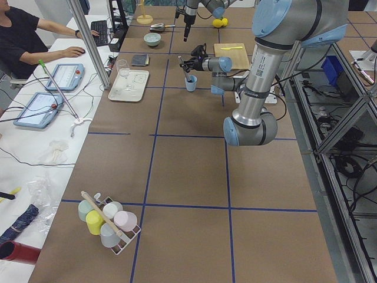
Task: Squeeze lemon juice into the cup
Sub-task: 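Press the muddler down into the cup onto the lemon slice, then lift the muddler up out of the cup with the left gripper, then carry the muddler back toward its original spot on the table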
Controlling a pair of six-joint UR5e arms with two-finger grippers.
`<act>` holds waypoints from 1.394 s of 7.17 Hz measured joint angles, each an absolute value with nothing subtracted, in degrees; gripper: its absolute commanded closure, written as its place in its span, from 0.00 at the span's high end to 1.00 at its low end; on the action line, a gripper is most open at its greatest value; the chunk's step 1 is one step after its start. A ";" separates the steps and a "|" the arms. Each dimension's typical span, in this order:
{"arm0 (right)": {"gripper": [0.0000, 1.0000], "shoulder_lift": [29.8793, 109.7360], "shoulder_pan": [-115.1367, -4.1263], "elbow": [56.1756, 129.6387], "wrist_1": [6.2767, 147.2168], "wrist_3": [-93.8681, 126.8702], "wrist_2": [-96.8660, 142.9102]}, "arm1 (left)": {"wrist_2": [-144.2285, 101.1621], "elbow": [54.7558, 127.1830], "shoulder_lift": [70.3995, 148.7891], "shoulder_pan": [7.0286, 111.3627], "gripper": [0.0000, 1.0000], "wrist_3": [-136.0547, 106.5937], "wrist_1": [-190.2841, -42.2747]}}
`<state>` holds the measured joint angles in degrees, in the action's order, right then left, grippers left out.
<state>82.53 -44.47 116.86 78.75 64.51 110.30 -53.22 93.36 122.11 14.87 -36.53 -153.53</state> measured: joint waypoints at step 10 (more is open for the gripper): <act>1.00 82.31 -44.59 116.48 78.73 64.66 109.90 | -72.73 104.05 108.00 34.00 0.00 -31.31 -148.05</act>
<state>82.31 -44.59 116.48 78.73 64.66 109.90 -72.73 104.05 108.00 34.00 -31.31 -148.05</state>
